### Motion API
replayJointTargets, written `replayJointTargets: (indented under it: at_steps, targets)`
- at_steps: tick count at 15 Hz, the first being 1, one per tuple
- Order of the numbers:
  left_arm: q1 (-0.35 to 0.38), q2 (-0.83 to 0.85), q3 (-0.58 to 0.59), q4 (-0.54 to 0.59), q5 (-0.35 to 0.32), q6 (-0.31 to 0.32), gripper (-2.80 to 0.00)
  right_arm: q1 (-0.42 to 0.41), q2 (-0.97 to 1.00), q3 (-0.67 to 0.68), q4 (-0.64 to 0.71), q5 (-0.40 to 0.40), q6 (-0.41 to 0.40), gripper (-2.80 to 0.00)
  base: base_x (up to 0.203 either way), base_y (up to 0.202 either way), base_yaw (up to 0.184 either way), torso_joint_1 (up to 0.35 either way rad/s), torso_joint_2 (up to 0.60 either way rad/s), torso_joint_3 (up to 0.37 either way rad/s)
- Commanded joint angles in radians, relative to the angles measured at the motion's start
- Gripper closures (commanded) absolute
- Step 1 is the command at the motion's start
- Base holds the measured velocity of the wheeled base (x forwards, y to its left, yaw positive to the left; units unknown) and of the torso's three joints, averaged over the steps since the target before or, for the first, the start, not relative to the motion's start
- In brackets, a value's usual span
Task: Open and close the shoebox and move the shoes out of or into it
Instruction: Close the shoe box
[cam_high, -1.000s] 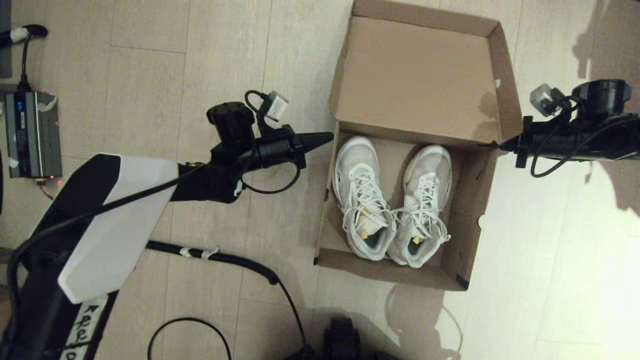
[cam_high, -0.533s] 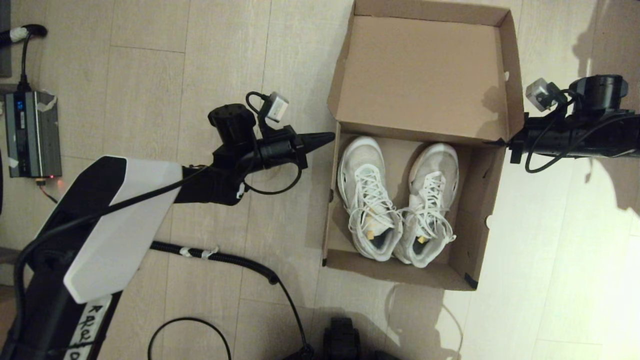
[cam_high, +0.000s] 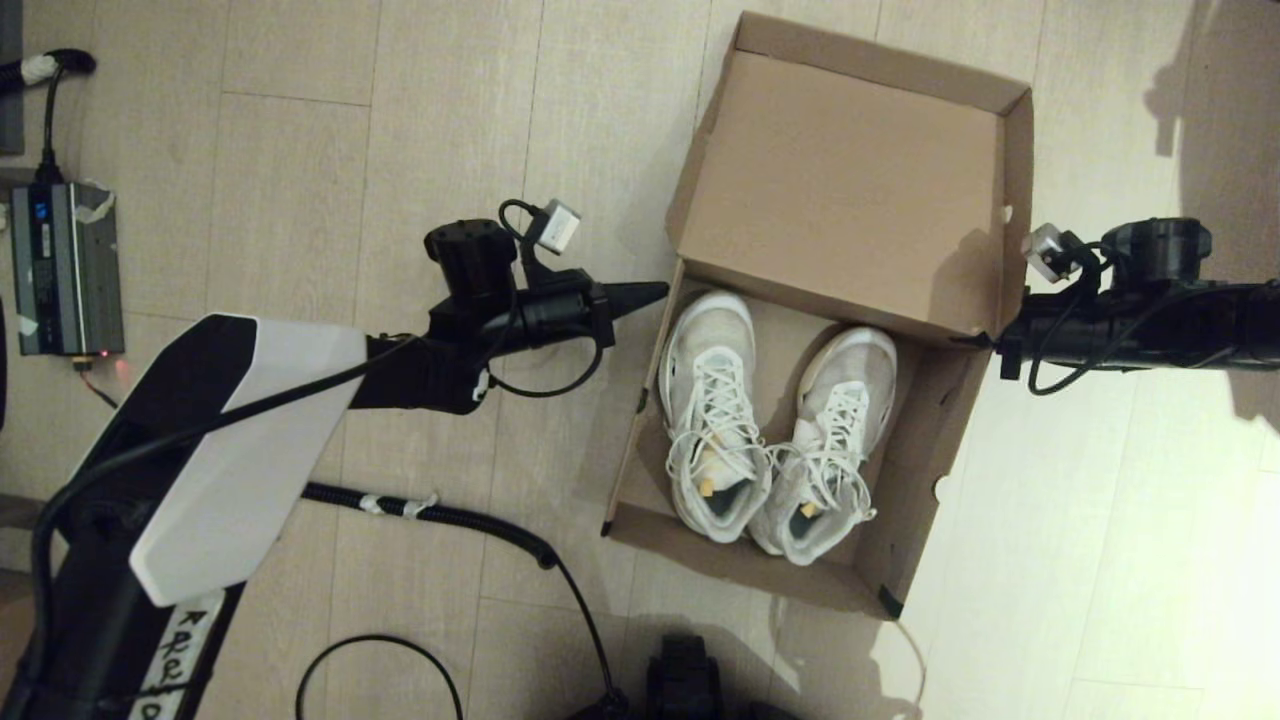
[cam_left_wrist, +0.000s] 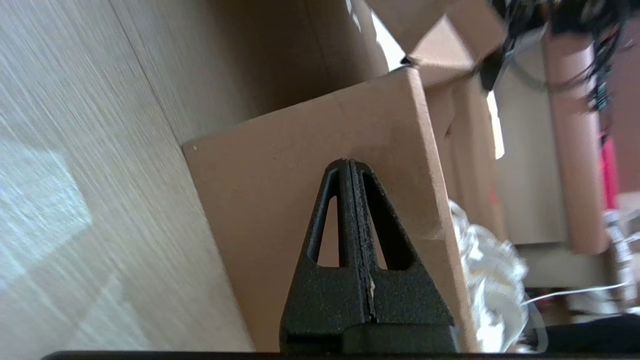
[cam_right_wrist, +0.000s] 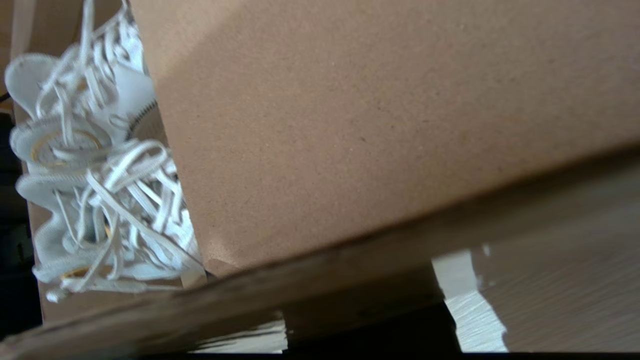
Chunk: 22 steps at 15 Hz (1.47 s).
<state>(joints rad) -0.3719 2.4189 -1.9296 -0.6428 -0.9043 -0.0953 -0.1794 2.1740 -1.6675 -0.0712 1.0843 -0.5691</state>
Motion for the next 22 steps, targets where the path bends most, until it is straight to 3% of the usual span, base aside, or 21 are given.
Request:
replayJointTargets:
  at_steps: [1, 3, 7, 11, 18, 20, 22]
  targets:
    - [-0.007, 0.007, 0.001, -0.005, -0.004, -0.034, 0.0, -0.002, 0.009, 0.064, -0.066, 0.005, 0.022, 0.0, 0.0, 0.0, 0.0, 0.0, 0.0, 0.0]
    - [-0.006, -0.008, 0.032, -0.005, -0.003, -0.058, 0.0, -0.001, 0.027, 0.11, -0.175, -0.004, 0.08, 0.0, 0.0, 0.0, 0.0, 0.0, 0.0, 0.0]
    - [-0.007, -0.159, 0.329, -0.014, -0.003, -0.077, 0.0, 0.015, 0.084, 0.121, -0.343, -0.058, 0.193, 0.0, 0.0, 0.0, 0.0, 0.0, 0.0, 0.0]
    - [-0.008, -0.3, 0.546, -0.048, -0.004, -0.085, 0.0, 0.036, 0.083, 0.156, -0.389, -0.073, 0.21, 0.0, 0.0, 0.0, 0.0, 0.0, 0.0, 0.0]
    - [0.002, -0.252, 0.475, -0.092, 0.011, -0.082, 0.0, 0.006, 0.005, 0.051, -0.414, -0.098, 0.235, 0.0, 0.0, 0.0, 0.0, 0.0, 0.0, 0.0]
    - [-0.006, -0.218, 0.482, -0.094, 0.012, -0.067, 0.0, -0.002, 0.004, -0.055, -0.366, -0.104, 0.234, 0.0, 0.0, 0.0, 0.0, 0.0, 0.0, 0.0]
    - [-0.007, -0.182, 0.48, -0.095, 0.013, -0.012, 0.0, -0.005, 0.01, -0.168, -0.243, -0.138, 0.22, 0.0, 0.0, 0.0, 0.0, 0.0, 0.0, 0.0]
